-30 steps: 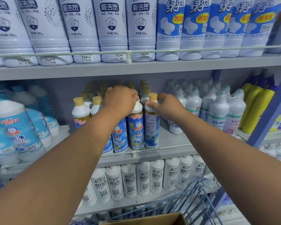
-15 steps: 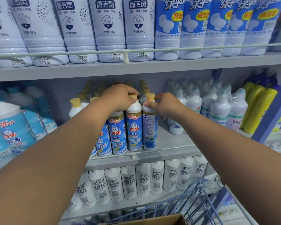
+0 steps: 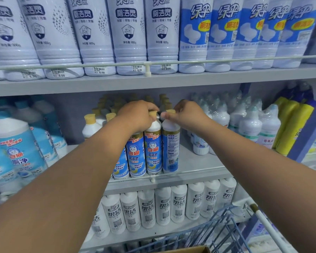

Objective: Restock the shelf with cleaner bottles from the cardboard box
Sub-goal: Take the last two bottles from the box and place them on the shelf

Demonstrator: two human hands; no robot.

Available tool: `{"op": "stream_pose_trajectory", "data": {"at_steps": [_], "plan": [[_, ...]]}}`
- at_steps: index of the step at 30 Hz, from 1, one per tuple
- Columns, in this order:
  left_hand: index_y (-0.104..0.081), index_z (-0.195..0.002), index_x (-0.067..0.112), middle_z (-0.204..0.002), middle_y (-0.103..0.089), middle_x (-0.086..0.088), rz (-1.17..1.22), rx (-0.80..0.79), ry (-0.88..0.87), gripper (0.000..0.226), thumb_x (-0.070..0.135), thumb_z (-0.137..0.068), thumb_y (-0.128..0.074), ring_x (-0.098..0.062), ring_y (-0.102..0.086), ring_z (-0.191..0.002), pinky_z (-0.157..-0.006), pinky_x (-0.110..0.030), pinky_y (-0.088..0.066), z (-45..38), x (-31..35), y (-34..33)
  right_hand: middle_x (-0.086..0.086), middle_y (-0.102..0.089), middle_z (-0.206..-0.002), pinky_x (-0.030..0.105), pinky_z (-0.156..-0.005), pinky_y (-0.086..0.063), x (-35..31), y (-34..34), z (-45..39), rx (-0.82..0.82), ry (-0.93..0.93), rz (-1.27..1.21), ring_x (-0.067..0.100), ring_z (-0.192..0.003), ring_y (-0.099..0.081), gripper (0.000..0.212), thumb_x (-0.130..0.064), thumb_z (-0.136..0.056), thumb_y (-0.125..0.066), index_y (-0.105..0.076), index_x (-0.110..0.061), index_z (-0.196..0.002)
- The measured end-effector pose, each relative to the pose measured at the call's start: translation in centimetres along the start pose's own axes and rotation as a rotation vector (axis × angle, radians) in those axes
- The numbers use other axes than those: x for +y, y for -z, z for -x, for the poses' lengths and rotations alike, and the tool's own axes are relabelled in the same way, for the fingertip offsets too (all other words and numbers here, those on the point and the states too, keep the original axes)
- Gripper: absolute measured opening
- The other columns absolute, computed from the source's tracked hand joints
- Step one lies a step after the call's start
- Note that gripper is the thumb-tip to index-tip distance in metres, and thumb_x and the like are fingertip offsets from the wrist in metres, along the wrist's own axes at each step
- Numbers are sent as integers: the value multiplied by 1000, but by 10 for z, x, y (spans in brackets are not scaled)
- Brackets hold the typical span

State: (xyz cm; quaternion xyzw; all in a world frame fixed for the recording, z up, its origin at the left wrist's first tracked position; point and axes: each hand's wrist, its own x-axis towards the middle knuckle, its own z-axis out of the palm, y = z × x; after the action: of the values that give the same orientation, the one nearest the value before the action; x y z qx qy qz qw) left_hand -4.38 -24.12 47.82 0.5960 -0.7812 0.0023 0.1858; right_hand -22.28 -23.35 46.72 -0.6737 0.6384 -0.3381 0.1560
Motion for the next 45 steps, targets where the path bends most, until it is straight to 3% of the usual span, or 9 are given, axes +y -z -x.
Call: {"op": "stream_pose_trajectory", "data": {"at_steps": [4, 8, 10, 14, 20, 25, 29, 36, 45], "plan": [[-60, -128, 46, -134, -62, 5, -6, -21, -10, 34, 40, -95, -59, -23, -58, -115, -82, -31, -46, -2, -1, 1, 7, -67, -89, 32, -65, -47, -2, -2, -1, 40, 27, 101, 23, -84, -63, 50, -52, -79, -78, -66, -7, -99], [-60, -129, 45, -134, -62, 5, 11, -15, -16, 34, 40, -95, -59, -23, -58, -115, -79, -30, -43, -2, -3, -1, 14, -71, -102, 43, -84, -56, -3, 5, 3, -17, 89, 117, 29, -95, -66, 41, -39, -88, -71, -69, -3, -108], [-61, -129, 45, -134, -62, 5, 21, -3, -25, 34, 40, -95, -58, -23, -58, -115, -79, -28, -41, -1, -4, -2, 12, -71, -111, 39, -87, -55, 0, 7, 1, -41, 95, 109, 29, -101, -65, 33, -29, -91, -65, -69, -6, -115], [-61, -127, 47, -134, -62, 8, 75, 6, -25, 33, 42, -95, -58, -20, -58, -114, -77, -27, -39, 1, -9, -3, 0, -67, -114, 25, -79, -45, 8, 2, 2, -38, 106, 65, 17, -103, -62, 43, -29, -89, -70, -64, -17, -129], [-61, -127, 48, -136, -61, 9, 119, -7, -9, 34, 42, -94, -60, -19, -58, -115, -78, -28, -40, 0, -10, -3, 1, -68, -101, 26, -72, -45, 13, 0, -3, -3, 97, 28, 17, -90, -62, 41, -32, -84, -77, -65, -13, -119], [-61, -128, 47, -133, -63, 8, 105, 20, -8, 34, 42, -94, -60, -19, -59, -112, -76, -27, -40, 2, -9, -4, 4, -66, -117, 23, -77, -43, 11, -6, -4, -38, 135, 21, 16, -95, -60, 37, -28, -90, -64, -66, -23, -127], [-60, -128, 48, -133, -63, 8, 81, 32, -9, 35, 42, -94, -60, -20, -59, -112, -76, -28, -41, 2, -8, -3, 0, -69, -94, 28, -71, -51, 14, -8, -7, 48, 104, 11, 16, -87, -63, 34, -43, -84, -75, -70, -18, -106], [-61, -127, 48, -133, -63, 9, 95, 28, 7, 35, 43, -93, -62, -19, -59, -112, -76, -27, -41, 1, -9, -4, -1, -69, -94, 20, -57, -41, 12, 5, -12, -45, 144, 119, 15, -82, -59, 30, -33, -89, -71, -70, -16, -114], [-61, -127, 49, -130, -64, 8, 90, 2, 8, 35, 43, -92, -63, -19, -59, -111, -78, -29, -44, 1, -9, 0, 6, -69, -118, 25, -80, -47, 15, 2, -13, -72, 156, 106, 22, -103, -63, 44, -30, -92, -69, -61, -16, -133]]}}
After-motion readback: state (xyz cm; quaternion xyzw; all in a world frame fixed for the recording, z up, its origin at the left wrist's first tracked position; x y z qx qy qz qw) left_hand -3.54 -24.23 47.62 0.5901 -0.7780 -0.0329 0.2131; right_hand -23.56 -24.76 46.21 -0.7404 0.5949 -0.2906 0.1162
